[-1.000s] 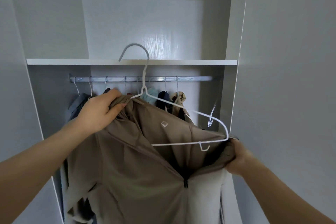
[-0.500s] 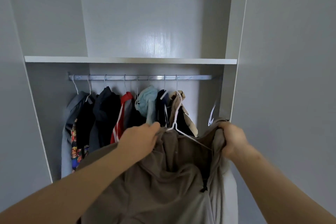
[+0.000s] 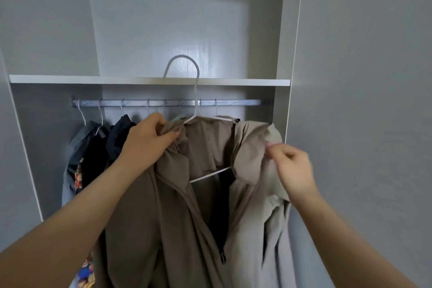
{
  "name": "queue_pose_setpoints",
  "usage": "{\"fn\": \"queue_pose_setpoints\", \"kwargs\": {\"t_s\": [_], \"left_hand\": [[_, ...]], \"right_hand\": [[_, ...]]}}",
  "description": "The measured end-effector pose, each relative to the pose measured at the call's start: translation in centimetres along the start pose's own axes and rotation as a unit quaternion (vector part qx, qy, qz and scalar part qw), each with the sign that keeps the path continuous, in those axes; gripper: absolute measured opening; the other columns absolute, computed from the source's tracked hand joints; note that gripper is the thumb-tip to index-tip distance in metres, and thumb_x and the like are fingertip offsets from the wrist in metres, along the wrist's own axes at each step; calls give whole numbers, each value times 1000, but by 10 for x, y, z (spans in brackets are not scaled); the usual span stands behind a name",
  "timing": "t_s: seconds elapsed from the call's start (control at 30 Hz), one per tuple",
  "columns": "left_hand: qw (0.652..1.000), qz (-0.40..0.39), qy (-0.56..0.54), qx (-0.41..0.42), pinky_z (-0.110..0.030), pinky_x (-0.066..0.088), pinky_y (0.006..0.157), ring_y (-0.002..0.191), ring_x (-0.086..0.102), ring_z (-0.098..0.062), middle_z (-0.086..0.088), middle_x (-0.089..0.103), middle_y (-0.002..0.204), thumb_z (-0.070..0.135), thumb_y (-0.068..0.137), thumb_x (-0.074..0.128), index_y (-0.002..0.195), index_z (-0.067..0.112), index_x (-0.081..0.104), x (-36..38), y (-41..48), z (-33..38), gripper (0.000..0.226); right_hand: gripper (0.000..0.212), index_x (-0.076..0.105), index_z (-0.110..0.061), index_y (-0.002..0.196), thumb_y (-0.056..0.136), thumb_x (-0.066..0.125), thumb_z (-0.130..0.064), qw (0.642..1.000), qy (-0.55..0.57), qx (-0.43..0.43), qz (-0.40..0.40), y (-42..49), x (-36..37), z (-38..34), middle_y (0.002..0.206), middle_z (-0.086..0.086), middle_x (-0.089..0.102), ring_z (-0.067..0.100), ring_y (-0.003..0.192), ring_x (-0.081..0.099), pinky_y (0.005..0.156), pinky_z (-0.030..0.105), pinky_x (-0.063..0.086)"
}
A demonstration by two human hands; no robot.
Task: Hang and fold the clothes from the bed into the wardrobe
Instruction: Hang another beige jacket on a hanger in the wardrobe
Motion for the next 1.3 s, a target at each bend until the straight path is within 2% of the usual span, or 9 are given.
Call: {"fn": "queue_pose_setpoints", "kwargs": {"t_s": [0.1,0.27,0.43,0.53,0.6,0.73,0.87,1.07,1.3], "left_hand": [[996,-8,-88,-21,-32,39,68,72,51,-18,-6,57,74,20,79,71,74,11,53,-10,4,0,20],[980,-57,-183,-48,-26,45,69,68,56,-12,1,60,69,10,76,74,72,13,57,-14,-1,4,17],[979,-39,-187,-74,-18,49,58,59,60,-6,4,64,66,7,74,75,69,17,60,-24,-3,-6,18],[979,-28,-188,-76,-18,48,54,55,58,-6,1,62,64,7,74,74,68,17,59,-29,-3,-11,19],[989,-36,-137,-51,-25,44,59,61,54,-12,-4,60,67,9,76,73,68,15,57,-27,-4,-8,19],[995,-89,-36,2,-26,34,60,60,47,-11,1,52,62,15,77,73,66,12,52,-14,-10,-3,24],[985,-168,-17,39,-14,33,57,59,45,-5,1,50,64,15,77,73,69,8,53,9,-23,4,23],[979,-162,-121,-16,-7,41,58,60,54,1,-1,60,68,7,73,75,69,14,62,14,-26,-1,15],[918,-302,-152,-208,-26,49,72,71,61,-13,-4,64,77,35,86,59,84,3,65,41,-44,-30,33]], "right_hand": [[18,62,-15,102,87,59,-23,970,-149,-67,182,4,-35,-18,114,14,57,33,108,48,91,36,32],[52,42,-33,132,85,49,-56,965,-260,-30,31,27,-7,-9,144,3,34,30,132,28,107,44,19],[67,37,-22,137,81,61,-51,978,-158,119,70,30,-25,35,145,11,27,39,130,28,106,47,27],[44,53,-2,117,85,65,-29,976,5,217,31,24,-16,67,106,18,53,33,87,53,65,35,53],[17,60,1,88,88,61,-16,977,62,203,32,24,-14,67,69,10,48,23,59,42,41,25,41],[35,49,-16,58,91,56,-11,984,132,80,86,33,-20,38,51,-3,48,10,50,42,48,22,35],[35,64,-19,61,87,53,1,962,264,-6,-63,28,11,-7,59,-11,62,5,60,57,59,13,46],[27,50,-24,76,84,55,-50,945,-296,42,-134,25,19,22,87,-3,59,22,90,55,87,36,46],[59,26,-18,44,83,63,-40,936,-125,-107,-310,-7,66,4,49,-7,20,8,46,22,48,20,20]]}}
Point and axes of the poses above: each hand's wrist, its own y-axis towards the middle knuckle, its own x-axis out of the palm, z = x × y, the point moved 9 cm from there along y, towards the middle knuckle
